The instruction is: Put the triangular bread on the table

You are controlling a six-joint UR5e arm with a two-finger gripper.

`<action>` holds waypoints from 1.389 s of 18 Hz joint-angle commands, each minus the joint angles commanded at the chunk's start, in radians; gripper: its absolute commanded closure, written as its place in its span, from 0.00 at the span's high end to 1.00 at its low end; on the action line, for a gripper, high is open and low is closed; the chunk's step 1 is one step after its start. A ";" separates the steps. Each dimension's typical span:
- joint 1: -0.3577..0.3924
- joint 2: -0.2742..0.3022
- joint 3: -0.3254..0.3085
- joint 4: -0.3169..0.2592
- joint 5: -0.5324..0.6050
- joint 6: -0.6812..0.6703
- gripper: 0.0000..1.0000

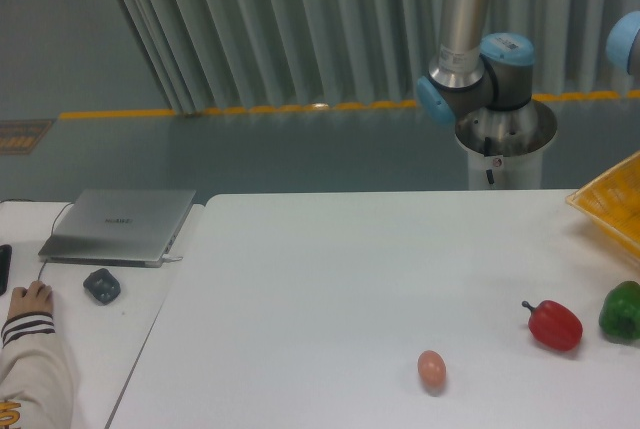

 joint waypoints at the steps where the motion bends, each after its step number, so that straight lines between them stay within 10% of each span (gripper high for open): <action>1: 0.000 0.000 0.000 0.000 0.000 0.002 1.00; 15: 0.067 0.000 -0.037 0.014 0.084 0.008 1.00; 25: 0.176 -0.061 -0.044 0.041 0.086 0.304 1.00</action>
